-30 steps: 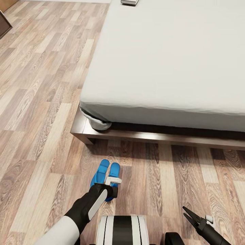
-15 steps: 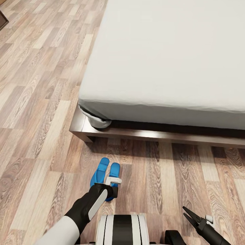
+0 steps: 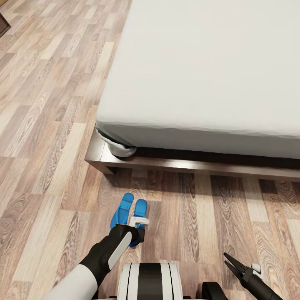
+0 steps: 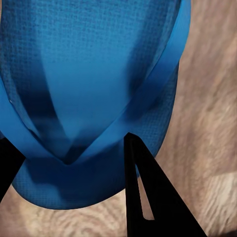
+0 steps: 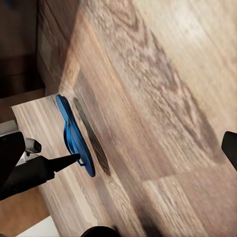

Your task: In the bedroom, move the book from the bed onto either nightstand, and place the two sandals side by side next to the bed.

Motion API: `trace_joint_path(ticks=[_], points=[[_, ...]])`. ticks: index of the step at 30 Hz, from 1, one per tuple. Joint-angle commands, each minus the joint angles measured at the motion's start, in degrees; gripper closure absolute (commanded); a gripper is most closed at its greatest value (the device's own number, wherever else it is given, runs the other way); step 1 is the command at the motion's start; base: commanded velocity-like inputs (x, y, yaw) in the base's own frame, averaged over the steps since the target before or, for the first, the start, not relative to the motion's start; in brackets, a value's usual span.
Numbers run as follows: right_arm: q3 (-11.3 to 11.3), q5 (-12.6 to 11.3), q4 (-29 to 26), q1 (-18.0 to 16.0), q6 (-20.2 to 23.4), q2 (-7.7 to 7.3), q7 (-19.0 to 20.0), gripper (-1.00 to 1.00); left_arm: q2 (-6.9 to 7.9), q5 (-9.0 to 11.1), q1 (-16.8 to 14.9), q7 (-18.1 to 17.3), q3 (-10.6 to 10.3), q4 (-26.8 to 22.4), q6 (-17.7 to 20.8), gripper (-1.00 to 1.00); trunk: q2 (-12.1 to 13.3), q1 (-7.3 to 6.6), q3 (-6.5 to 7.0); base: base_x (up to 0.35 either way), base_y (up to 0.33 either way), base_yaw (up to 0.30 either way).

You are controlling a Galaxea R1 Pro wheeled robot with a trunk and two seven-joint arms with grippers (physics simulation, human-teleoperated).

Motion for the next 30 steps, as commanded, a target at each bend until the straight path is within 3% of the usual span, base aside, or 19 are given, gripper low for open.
trace_joint_path(ticks=[1,3,30], points=[[0.4,-0.6,0.0,0.0,0.6,-0.05,0.2,-1.00,0.03,0.5,0.0,0.7,-0.2,-0.1,0.2,1.00,0.0,0.02,-0.25,0.000,0.000,0.000],[0.4,-0.6,0.0,0.0,0.6,-0.06,0.2,-1.00,0.07,0.5,0.0,0.7,-0.2,-0.1,0.2,1.00,-0.1,0.07,-0.69,0.000,0.000,0.000],[0.4,-0.6,0.0,0.0,0.6,0.00,0.2,-1.00,0.11,0.1,0.0,0.7,-0.2,-0.1,0.2,1.00,-0.1,0.07,-0.69,0.000,0.000,0.000]])
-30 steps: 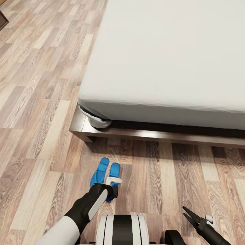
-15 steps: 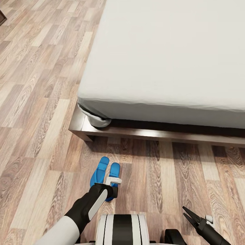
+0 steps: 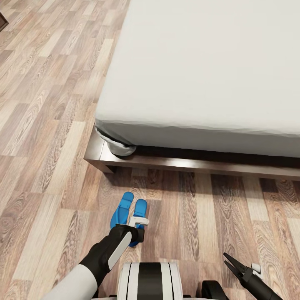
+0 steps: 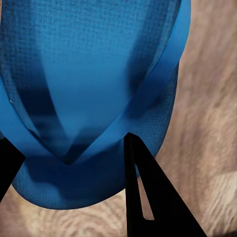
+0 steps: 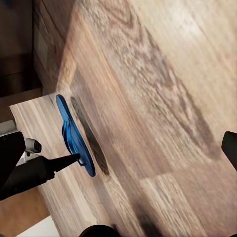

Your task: In the bedroom, move the book from the bed onto either nightstand, and place the two sandals side by side next to the bed.

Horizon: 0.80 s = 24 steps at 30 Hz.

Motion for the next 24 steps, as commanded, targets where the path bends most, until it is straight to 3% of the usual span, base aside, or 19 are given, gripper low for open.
trace_joint_path(ticks=[1,24], points=[[0.4,-0.6,0.0,0.0,0.6,-0.04,0.2,-1.00,0.03,0.5,0.0,0.7,-0.2,-0.1,0.2,1.00,0.0,-0.01,-0.03,0.000,0.000,0.000],[0.4,-0.6,0.0,0.0,0.7,-0.06,0.2,-1.00,0.12,0.2,0.0,0.7,-0.2,-0.1,0.1,1.00,0.0,-0.01,-0.03,0.000,0.000,0.000]])
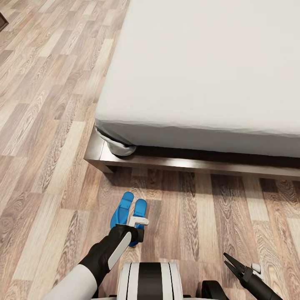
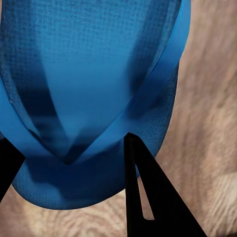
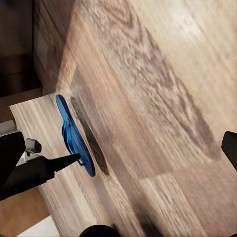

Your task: In the bedroom, move the book from the bed onto either nightstand, and place the two sandals side by side next to the bed.

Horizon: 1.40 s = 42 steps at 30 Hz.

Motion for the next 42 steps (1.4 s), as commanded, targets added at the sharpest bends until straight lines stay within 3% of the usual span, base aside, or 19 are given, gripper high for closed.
trace_joint_path(ticks=[1,2,3,28,42], points=[[0.4,-0.6,0.0,0.0,0.6,-0.05,0.2,-1.00,0.03,0.5,0.0,0.7,-0.2,-0.1,0.2,1.00,0.0,-0.01,-0.03,0.000,0.000,0.000],[0.4,-0.6,0.0,0.0,0.6,-0.06,0.2,-1.00,0.03,0.5,0.0,0.7,-0.2,-0.1,0.2,1.00,0.0,-0.01,-0.03,0.000,0.000,0.000],[0.4,-0.6,0.0,0.0,0.6,-0.05,0.2,-1.00,0.03,0.5,0.0,0.7,-0.2,-0.1,0.2,-1.00,0.0,-0.01,-0.03,0.000,0.000,0.000],[0.3,-0.7,0.1,0.0,0.7,-0.07,0.0,-1.00,0.23,0.5,0.0,0.7,-0.2,-0.1,-0.4,-1.00,0.0,-0.01,-0.03,0.000,0.000,0.000],[0.3,-0.7,0.1,0.0,0.9,-0.08,0.0,-1.00,1.11,0.6,0.0,0.6,0.3,0.1,-0.3,-1.00,0.0,-0.03,0.19,0.000,0.000,0.000]])
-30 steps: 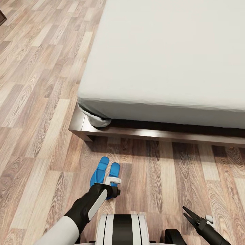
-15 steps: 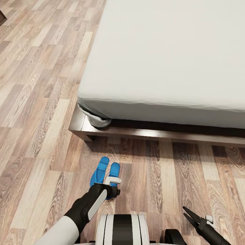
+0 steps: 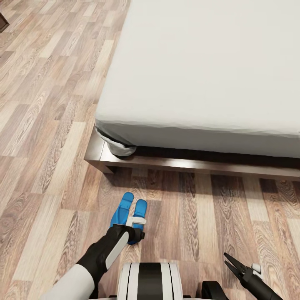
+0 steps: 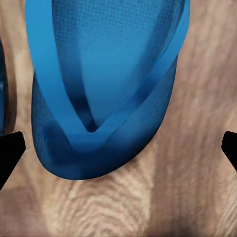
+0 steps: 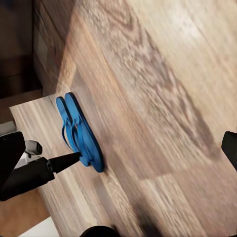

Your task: In the bedroom, move the book from the bed onto either nightstand, and place the two sandals side by side next to the bed.

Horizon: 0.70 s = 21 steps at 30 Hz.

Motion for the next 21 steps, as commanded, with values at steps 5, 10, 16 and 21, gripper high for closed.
trace_joint_path(ticks=[5,10,16,21], points=[[0.4,-0.6,0.0,0.0,0.6,-0.07,0.2,-1.00,0.94,1.1,0.0,-0.2,0.2,0.2,0.3,-1.00,0.1,-0.14,1.08,0.000,0.000,0.000],[0.4,-0.5,0.0,0.0,0.6,-0.11,0.2,-1.00,2.05,1.4,0.0,-4.1,0.8,0.4,0.3,-1.00,0.1,-0.26,2.19,0.000,0.000,0.000],[0.5,-0.4,0.1,0.0,0.6,-0.46,0.2,-1.00,5.25,1.5,0.0,-18.0,5.9,0.9,0.2,-1.00,0.2,-0.42,3.52,0.000,0.000,0.000],[0.5,-0.3,0.1,0.0,0.6,-0.82,0.1,-1.00,7.12,1.5,0.0,-28.1,10.5,3.3,0.1,-1.00,0.3,-0.55,4.63,0.000,0.000,0.000]])
